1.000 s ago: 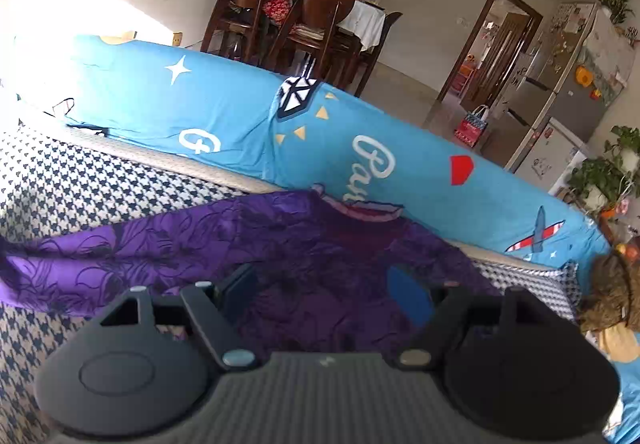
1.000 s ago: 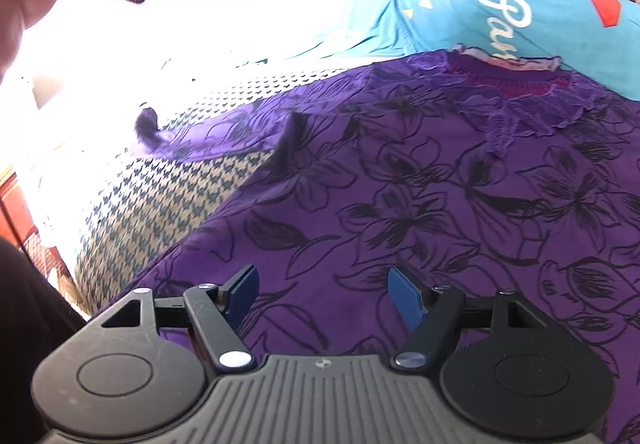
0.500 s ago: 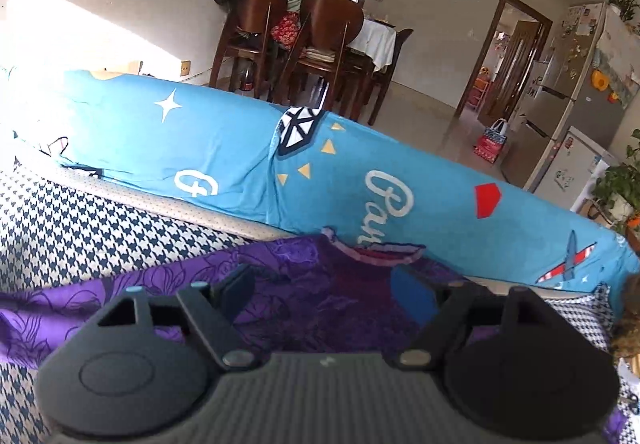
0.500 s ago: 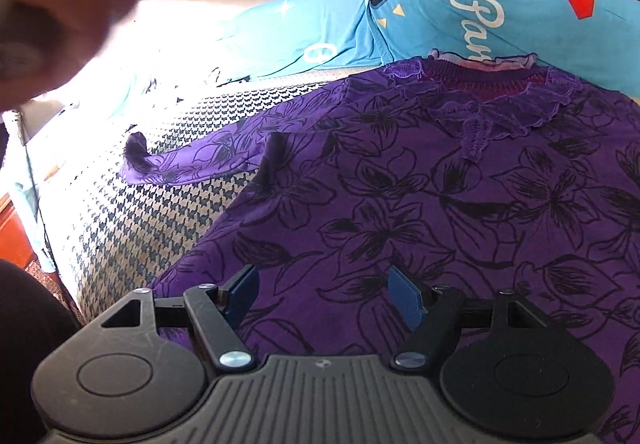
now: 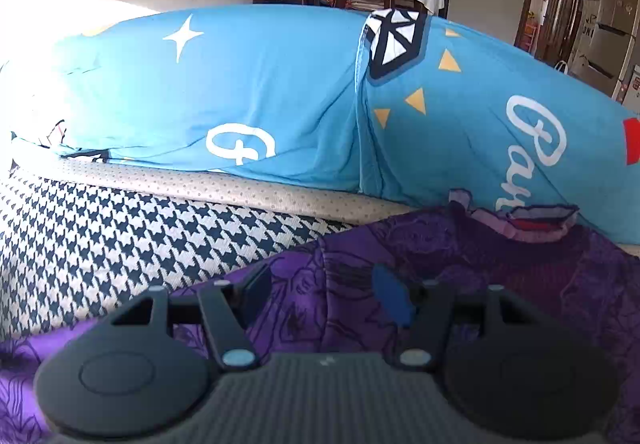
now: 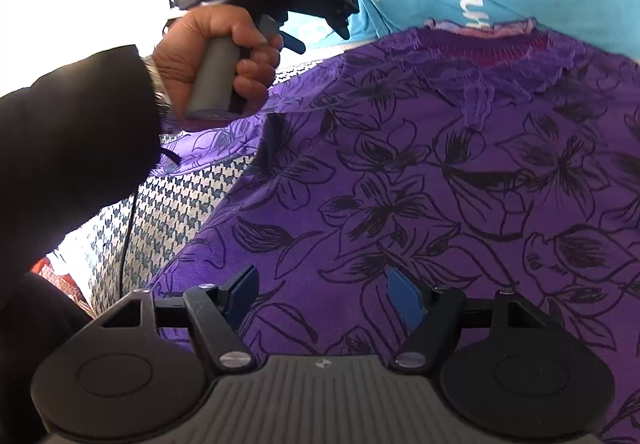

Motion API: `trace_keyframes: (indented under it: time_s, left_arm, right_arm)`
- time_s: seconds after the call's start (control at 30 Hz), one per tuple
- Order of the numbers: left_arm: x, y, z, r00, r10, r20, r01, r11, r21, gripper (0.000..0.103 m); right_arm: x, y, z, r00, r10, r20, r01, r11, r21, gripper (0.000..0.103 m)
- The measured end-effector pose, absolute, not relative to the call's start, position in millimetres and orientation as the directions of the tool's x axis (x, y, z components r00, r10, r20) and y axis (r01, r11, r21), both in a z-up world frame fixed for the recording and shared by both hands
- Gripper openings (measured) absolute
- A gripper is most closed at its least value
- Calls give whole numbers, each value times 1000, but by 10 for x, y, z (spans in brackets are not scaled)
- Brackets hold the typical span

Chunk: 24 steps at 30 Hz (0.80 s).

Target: Fold clothes

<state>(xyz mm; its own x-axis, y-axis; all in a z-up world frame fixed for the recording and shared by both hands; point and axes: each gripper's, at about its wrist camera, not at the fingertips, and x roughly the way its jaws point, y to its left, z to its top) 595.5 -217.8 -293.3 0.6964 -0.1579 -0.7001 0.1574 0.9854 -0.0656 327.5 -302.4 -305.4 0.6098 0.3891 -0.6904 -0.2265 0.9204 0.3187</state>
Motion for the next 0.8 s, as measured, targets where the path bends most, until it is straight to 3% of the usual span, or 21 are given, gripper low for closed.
trace_keyframes:
  time_s: [0.43,0.5,0.67,0.8]
  left_arm:
    - [6372,-2225,-3352,671,-174,-721,265,964,13,70]
    - [6368,-2225,-3359,678,-181,-712,273,962,16,64]
    - [6327,-2289,-3346,698,-184,-693,308,950,58,27]
    - [6294,-2351,-3368,727,-143,-671,296,948,119,21]
  right_arm:
    - [3375,-3067,-3173,591,392,-706,-217,919,329,72]
    - [3379,-3045,-3179,594,386,-706,-227,922,313,72]
    - [3378,-3032,-3186,601,381,-703,-233,925,301,72]
    - [3385,-3021,-3195,604,376,-702,-235,926,294,72]
